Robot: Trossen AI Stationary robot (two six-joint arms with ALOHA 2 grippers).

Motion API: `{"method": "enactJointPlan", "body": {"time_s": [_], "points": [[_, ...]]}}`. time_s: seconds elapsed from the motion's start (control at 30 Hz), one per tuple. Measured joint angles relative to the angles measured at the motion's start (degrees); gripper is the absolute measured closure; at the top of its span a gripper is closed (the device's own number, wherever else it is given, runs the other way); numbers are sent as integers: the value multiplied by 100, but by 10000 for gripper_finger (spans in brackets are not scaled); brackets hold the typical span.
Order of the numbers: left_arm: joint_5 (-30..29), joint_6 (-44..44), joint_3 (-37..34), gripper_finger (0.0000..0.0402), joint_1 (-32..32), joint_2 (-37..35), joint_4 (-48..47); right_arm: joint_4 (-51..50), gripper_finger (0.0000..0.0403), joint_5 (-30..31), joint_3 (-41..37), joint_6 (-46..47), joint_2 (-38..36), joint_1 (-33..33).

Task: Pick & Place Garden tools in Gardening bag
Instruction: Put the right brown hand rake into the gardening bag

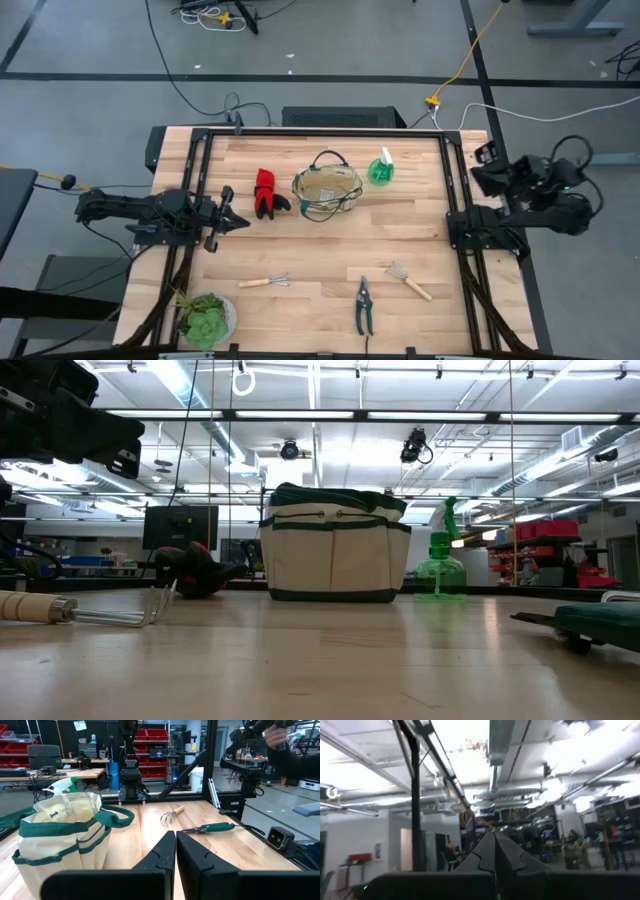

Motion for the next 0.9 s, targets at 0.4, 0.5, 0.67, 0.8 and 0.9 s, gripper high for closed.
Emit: {"method": "enactJointPlan", "body": {"time_s": [0.4, 0.5, 0.67, 0.8, 0.9], "points": [[0, 0, 1, 381, 1, -1, 0, -433, 401, 107, 1038, -146, 0, 0], [0, 0, 1, 381, 1, 0, 0, -529, 401, 109, 1132, -145, 2, 0], [0, 0, 1, 381, 1, 0, 0, -701, 401, 290, 1276, -119, 24, 0], [0, 0, 2, 381, 2, 0, 0, -797, 401, 363, 1487, -14, 204, 0], [0, 0, 0, 381, 2, 0, 0, -1072, 401, 360, 1762, -6, 493, 0]]}}
